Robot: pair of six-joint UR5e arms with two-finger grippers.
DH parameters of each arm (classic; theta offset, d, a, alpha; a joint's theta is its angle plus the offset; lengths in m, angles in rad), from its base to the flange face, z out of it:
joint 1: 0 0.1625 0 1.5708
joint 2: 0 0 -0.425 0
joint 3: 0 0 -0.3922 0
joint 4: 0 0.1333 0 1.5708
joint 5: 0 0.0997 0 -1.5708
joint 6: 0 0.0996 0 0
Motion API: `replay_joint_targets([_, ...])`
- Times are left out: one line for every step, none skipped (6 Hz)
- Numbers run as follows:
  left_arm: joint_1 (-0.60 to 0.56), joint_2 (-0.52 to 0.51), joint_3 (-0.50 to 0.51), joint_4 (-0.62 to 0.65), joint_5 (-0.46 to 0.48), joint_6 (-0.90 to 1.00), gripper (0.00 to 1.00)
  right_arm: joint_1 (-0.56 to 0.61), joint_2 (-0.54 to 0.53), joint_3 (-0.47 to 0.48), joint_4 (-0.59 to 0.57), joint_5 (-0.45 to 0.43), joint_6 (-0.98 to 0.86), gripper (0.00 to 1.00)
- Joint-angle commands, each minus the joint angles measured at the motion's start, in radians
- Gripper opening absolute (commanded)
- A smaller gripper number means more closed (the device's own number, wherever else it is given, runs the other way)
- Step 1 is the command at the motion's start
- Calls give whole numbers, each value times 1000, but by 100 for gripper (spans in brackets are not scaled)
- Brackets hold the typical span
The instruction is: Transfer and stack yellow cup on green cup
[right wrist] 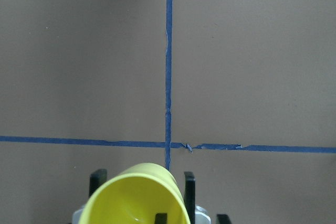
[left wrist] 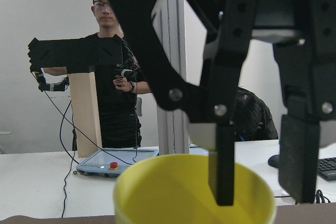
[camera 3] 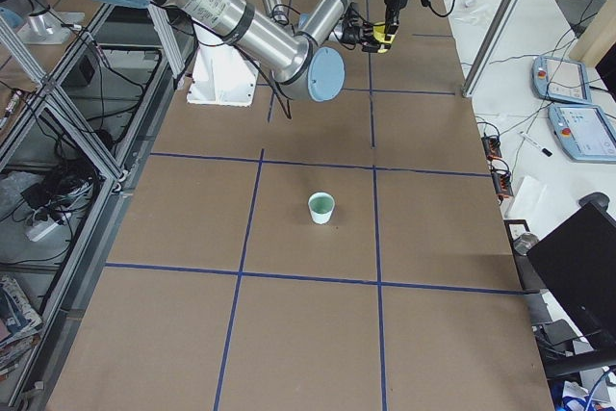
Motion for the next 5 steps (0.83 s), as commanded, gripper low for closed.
replay_joint_targets([0, 0, 0, 0, 0, 0, 39, -4, -2, -3, 0, 0, 0, 42])
replay_joint_targets([0, 0, 0, -1, 0, 0, 39, -4, 0, -6, 2, 0, 3, 42])
replay_joint_targets([0, 0, 0, 0, 0, 0, 39, -4, 2, -6, 2, 0, 8, 39])
replay_joint_targets([0, 0, 0, 0, 0, 0, 39, -5, 2, -6, 2, 0, 8, 39])
replay_joint_targets([0, 0, 0, 0, 0, 0, 39, -5, 2, -6, 2, 0, 11, 36])
